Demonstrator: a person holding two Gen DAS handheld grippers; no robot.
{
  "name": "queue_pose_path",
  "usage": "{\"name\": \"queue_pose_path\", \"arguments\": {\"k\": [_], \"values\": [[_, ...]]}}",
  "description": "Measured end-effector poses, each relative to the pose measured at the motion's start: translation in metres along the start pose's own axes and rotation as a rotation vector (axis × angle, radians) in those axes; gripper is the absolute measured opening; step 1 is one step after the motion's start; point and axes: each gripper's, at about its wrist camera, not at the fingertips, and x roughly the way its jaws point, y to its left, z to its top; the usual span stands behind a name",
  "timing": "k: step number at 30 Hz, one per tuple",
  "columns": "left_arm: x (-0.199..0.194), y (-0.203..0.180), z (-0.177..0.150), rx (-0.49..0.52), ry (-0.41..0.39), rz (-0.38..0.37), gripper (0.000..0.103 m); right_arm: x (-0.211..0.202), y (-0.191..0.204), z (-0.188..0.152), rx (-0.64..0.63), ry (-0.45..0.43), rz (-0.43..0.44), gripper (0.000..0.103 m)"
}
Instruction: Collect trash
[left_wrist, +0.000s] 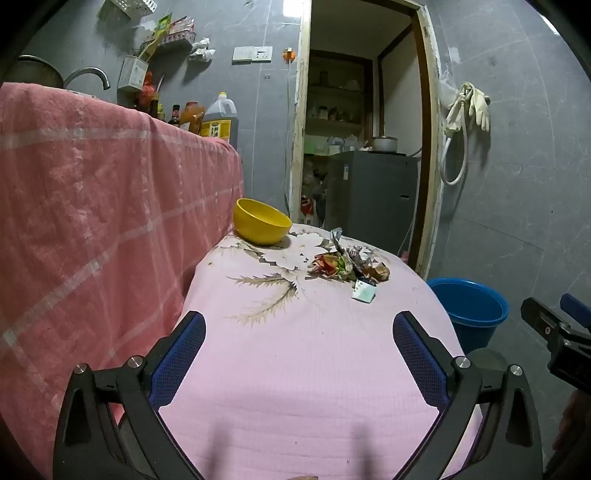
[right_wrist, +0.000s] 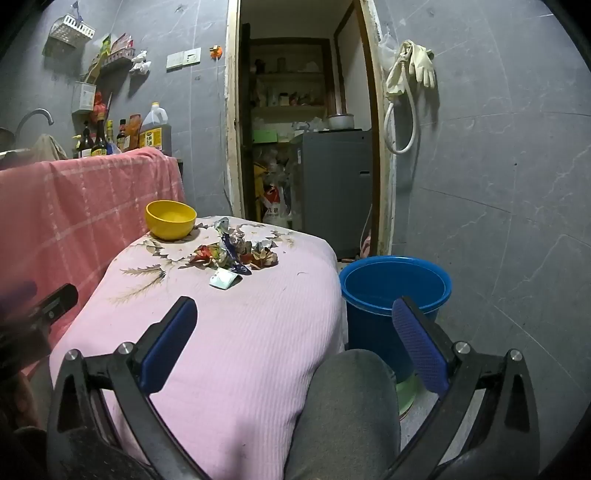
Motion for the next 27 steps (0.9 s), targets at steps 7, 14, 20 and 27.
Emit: {"name": "queue_pose_path", "arguments": {"k": [7, 14, 20, 27], "values": [[0.0, -0.0001, -0.0001, 0.001, 0.003, 0.002, 0.1, 0.0005, 0.0005, -0.0002, 0.001, 0.002, 0.001, 0.103], [-0.0031, -0.0007, -0.0006, 0.001, 0.0, 0.003, 0.1, 0.0004, 0.0008, -0.0002, 0.002, 0.004, 0.001, 0.103], [-0.0013, 0.0002, 0.0, -0.002, 0.002, -0.002, 0.099, 0.0003, 0.0008, -0.0002, 0.004, 0.005, 0.003, 0.103], [-0.0047, -0.0026, -0.0013, 0.002, 0.001, -0.003, 0.099, 0.0009, 0.001, 0.0001, 0.003, 0.007, 0.002, 0.103]]}}
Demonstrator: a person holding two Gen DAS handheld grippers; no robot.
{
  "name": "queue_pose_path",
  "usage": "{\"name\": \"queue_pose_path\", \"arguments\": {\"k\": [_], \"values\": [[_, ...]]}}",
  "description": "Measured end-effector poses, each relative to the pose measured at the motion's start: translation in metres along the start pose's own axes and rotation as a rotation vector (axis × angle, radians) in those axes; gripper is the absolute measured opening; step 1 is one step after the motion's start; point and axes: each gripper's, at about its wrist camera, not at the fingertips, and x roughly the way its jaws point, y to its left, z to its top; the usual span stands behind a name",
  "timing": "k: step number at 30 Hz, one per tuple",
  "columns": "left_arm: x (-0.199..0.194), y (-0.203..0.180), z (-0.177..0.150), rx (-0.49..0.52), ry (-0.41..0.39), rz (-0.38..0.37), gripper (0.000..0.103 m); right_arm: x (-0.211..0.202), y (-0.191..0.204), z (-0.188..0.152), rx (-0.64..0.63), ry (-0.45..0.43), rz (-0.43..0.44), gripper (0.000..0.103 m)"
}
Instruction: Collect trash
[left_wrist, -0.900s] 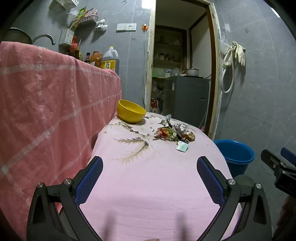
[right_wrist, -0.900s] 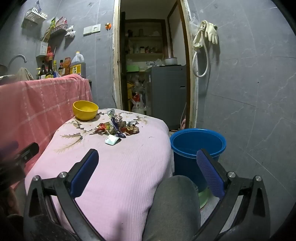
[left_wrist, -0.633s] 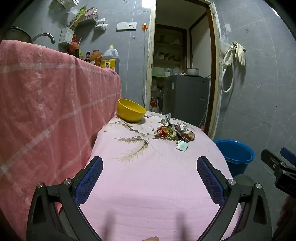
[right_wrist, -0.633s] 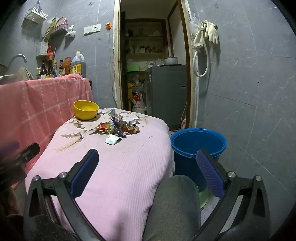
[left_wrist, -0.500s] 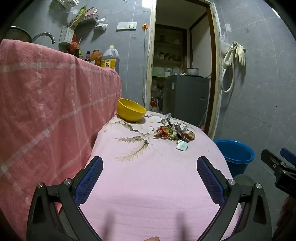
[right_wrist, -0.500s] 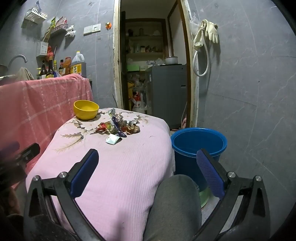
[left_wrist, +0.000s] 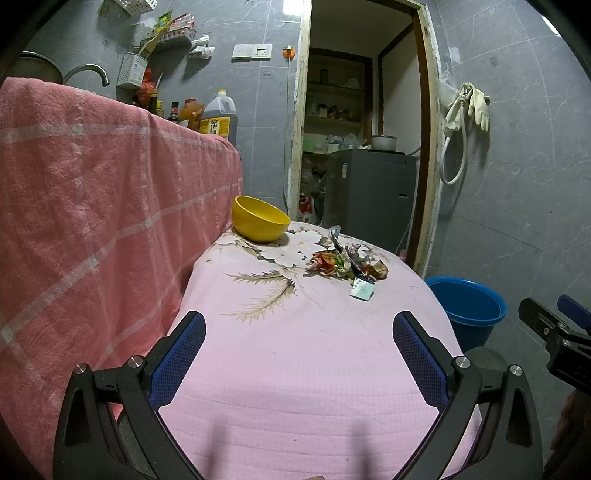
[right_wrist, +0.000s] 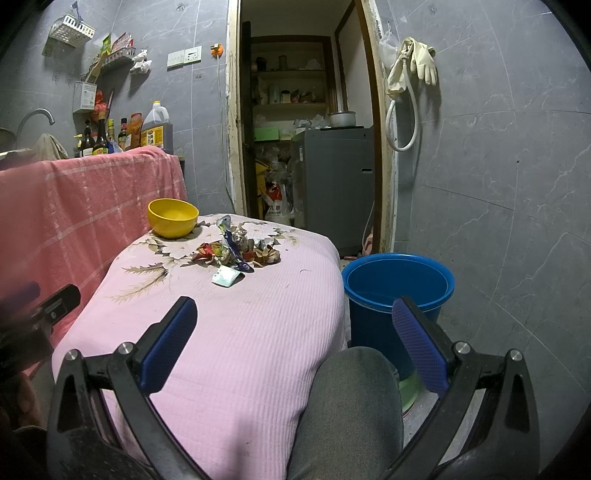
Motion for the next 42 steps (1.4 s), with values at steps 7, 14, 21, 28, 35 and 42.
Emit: {"name": "queue_pose_path", "arguments": {"k": [7, 14, 21, 28, 35, 42], "values": [[0.0048, 0.0034, 0.0013, -0.007, 0.006, 0.002, 0.099, 0.0003, 0.0006, 0.0, 0.001, 0.001, 0.0, 0.103], [0.005, 0.0035, 0.0014, -0.008, 0.007, 0.002, 0.099, 0.0006, 0.001, 0.0001, 0.001, 0.001, 0.0, 0.103], [0.0052, 0.0035, 0.0015, -0.009, 0.008, 0.002, 0.099, 0.0008, 0.0011, 0.0002, 0.002, 0.0, 0.001, 0.103], [0.0083, 0.0031, -0.003, -0.008, 0.011, 0.002, 0.099, 0.0023, 0.0045, -0.003, 0.004, 0.001, 0.001, 0.103], [0.0081, 0.0035, -0.0036, -0.009, 0.012, 0.002, 0.099, 0.002, 0.0037, -0.0026, 0.004, 0.003, 0.001, 0.103], [0.0084, 0.0037, -0.0029, -0.009, 0.014, 0.002, 0.099, 0.0025, 0.0041, -0.0029, 0.005, 0.004, 0.001, 0.103]]}}
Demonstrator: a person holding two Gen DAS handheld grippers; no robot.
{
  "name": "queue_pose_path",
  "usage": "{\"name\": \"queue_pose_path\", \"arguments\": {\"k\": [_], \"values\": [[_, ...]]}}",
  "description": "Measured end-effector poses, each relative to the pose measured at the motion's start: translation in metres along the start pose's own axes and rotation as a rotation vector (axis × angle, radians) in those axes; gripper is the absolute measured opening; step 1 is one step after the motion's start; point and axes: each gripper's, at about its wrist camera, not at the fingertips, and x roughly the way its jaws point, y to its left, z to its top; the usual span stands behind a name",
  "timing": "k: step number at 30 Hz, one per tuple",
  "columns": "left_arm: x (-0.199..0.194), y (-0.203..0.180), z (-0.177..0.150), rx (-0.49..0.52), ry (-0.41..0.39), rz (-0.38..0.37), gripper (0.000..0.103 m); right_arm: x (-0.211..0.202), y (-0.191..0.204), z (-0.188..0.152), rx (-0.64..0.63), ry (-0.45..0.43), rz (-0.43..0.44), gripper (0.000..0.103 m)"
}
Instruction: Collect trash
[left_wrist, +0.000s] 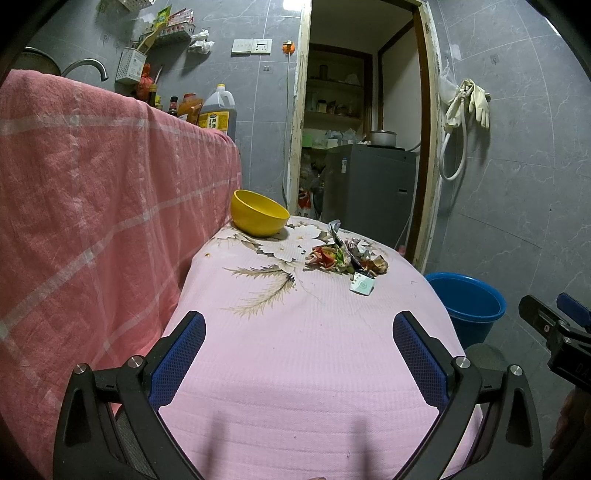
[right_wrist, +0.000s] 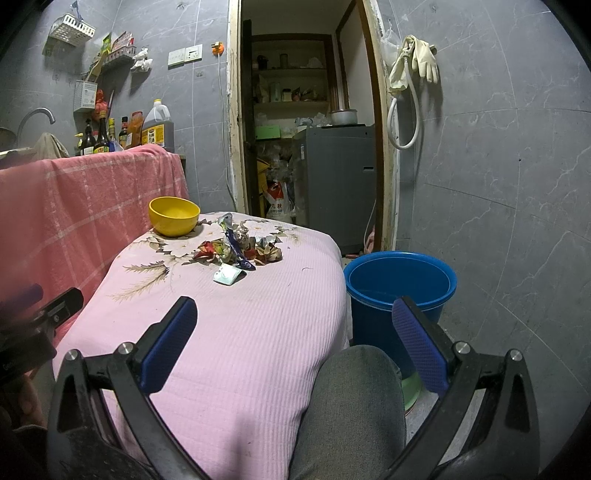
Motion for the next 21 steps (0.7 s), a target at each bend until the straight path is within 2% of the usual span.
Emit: {"name": "queue_pose_path", "arguments": {"k": [21], "values": [[0.001, -0.006, -0.011, -0.001, 0.004, 0.0, 0.099, 0.001, 0.0, 0.0, 0.0, 0.004, 0.001, 0.103]]}}
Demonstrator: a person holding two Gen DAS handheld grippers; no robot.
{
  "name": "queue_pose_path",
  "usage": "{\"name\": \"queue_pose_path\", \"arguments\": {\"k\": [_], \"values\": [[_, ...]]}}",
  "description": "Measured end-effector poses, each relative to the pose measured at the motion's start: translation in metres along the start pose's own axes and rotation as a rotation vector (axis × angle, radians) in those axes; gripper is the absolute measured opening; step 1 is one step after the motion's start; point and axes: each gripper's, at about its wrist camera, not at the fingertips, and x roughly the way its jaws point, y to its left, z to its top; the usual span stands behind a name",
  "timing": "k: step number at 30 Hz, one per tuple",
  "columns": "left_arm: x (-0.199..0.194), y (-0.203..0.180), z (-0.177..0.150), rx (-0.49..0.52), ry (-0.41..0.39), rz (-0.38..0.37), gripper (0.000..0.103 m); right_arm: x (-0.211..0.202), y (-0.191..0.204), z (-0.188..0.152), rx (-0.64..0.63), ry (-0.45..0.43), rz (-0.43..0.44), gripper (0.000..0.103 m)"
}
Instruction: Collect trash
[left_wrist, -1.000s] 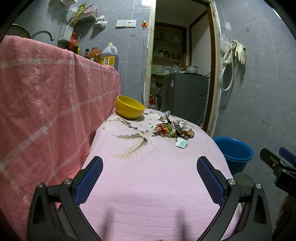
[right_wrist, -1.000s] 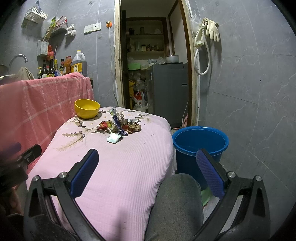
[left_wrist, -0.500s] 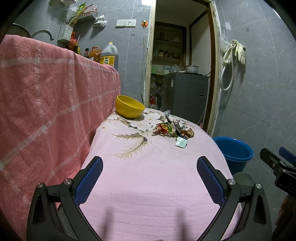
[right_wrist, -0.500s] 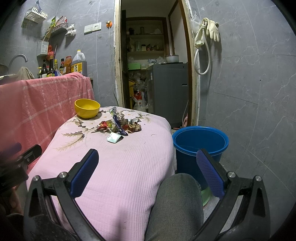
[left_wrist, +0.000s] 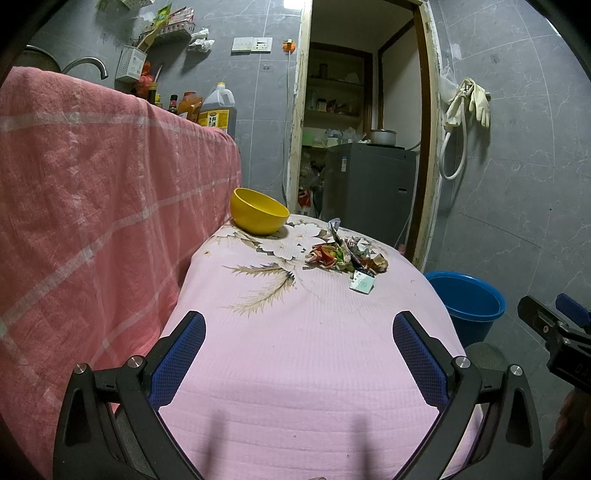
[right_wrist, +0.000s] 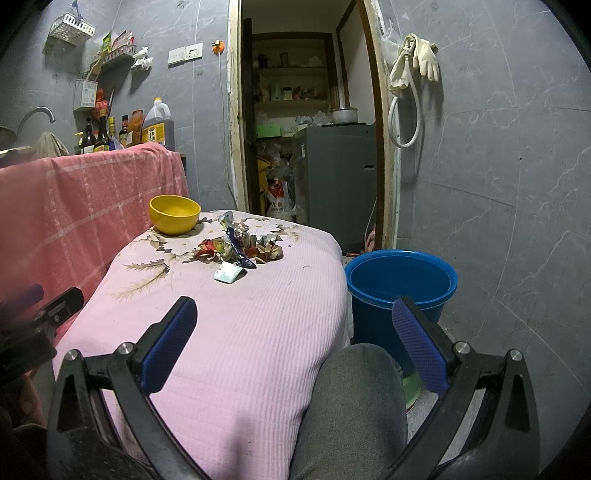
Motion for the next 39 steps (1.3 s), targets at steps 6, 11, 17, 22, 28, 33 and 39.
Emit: {"name": "queue_pose_path", "arguments": {"k": [6, 11, 17, 22, 28, 33, 39], "values": [[0.0, 0.0, 0.0, -0.001, 0.001, 0.0, 0.099, 0.0, 0.001, -0.004, 0.0, 0.001, 0.0, 0.103], [0.006, 0.0, -0.007, -0.004, 0.0, 0.004, 0.099, 0.0, 0.002, -0.004, 0.0, 0.006, 0.001, 0.103], [0.008, 0.001, -0.01, -0.007, 0.0, 0.008, 0.099, 0.004, 0.006, -0.013, 0.004, 0.015, 0.006, 0.103], [0.008, 0.001, -0.005, -0.009, 0.003, 0.02, 0.1, 0.007, 0.005, -0.006, 0.001, 0.013, 0.008, 0.103], [0.011, 0.001, 0.003, -0.019, 0.017, 0.032, 0.099, 0.012, 0.002, 0.003, 0.005, 0.009, 0.02, 0.103], [0.02, -0.002, 0.014, -0.017, 0.022, 0.046, 0.099, 0.022, -0.001, 0.011, 0.002, 0.01, 0.041, 0.103], [0.039, -0.006, 0.032, -0.013, 0.006, 0.054, 0.1, 0.041, -0.004, 0.027, -0.014, -0.015, 0.07, 0.103]]}}
